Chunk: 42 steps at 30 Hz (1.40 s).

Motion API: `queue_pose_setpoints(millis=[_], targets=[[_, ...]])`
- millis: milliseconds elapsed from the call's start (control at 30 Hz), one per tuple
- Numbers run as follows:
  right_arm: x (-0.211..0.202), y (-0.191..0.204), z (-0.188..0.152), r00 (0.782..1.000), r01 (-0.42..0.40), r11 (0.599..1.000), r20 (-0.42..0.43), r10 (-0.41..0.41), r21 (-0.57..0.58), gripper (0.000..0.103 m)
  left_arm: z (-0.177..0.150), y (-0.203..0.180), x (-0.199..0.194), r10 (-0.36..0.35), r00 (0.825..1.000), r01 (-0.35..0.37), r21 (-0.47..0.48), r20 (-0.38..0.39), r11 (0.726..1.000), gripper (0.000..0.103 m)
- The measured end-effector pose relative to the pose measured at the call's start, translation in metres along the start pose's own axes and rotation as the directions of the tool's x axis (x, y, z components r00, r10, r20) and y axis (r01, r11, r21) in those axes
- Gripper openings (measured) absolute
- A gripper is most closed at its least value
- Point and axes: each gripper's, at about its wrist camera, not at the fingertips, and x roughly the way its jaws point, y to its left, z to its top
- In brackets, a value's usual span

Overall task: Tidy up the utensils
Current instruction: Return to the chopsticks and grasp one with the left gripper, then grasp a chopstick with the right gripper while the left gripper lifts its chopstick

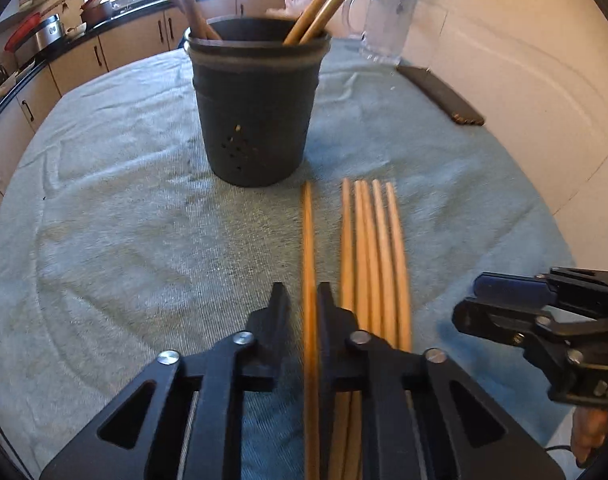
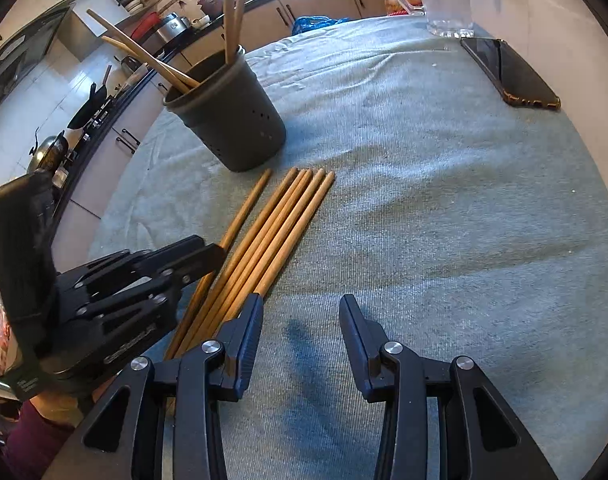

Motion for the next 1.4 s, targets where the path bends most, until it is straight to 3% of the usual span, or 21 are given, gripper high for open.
queue_pose_setpoints(millis=[133,200,367,600,733,967,1133,1400], targets=[[0.010,0.006,0.007,1.000,0.011,1.000,-0.007,-0.010,0.006,0.043,0.005,0.007,0.003,0.004,1.000,-0.005,-0.053,-0.008,0.999,0.007],[0.016,0.009,0.011,1.000,0.024,1.000,-0.011,-0.024,0.010,0.037,0.003,0.015,0.001,0.002,1.000,-0.003,-0.100,-0.012,0.995,0.008],[0.024,0.017,0.022,0.999,0.054,0.999,-0.004,-0.054,0.005,0.029,-0.012,0.025,-0.008,0.082,0.997,-0.082,-0.120,-0.001,0.989,0.007],[0.035,0.039,0.032,0.983,0.181,0.982,0.015,-0.181,-0.046,0.024,-0.020,0.056,-0.014,-0.017,1.000,0.017,-0.229,0.003,0.973,0.007],[0.040,0.052,0.037,0.967,0.253,0.965,0.008,-0.253,-0.071,0.011,-0.021,0.065,-0.013,-0.056,0.998,0.056,-0.294,0.007,0.954,0.007],[0.033,0.041,0.027,0.961,0.260,0.956,-0.057,-0.270,-0.137,0.013,-0.040,0.076,-0.022,-0.125,0.992,0.110,-0.424,-0.008,0.899,0.007],[0.017,0.013,0.019,0.928,0.340,0.925,-0.102,-0.360,-0.170,0.017,-0.042,0.080,-0.026,-0.160,0.985,0.119,-0.420,-0.064,0.900,0.007],[0.020,-0.008,0.044,0.933,0.318,0.946,-0.159,-0.323,-0.055,0.017,-0.016,0.085,-0.014,-0.146,0.981,0.078,-0.426,-0.130,0.901,0.007]])
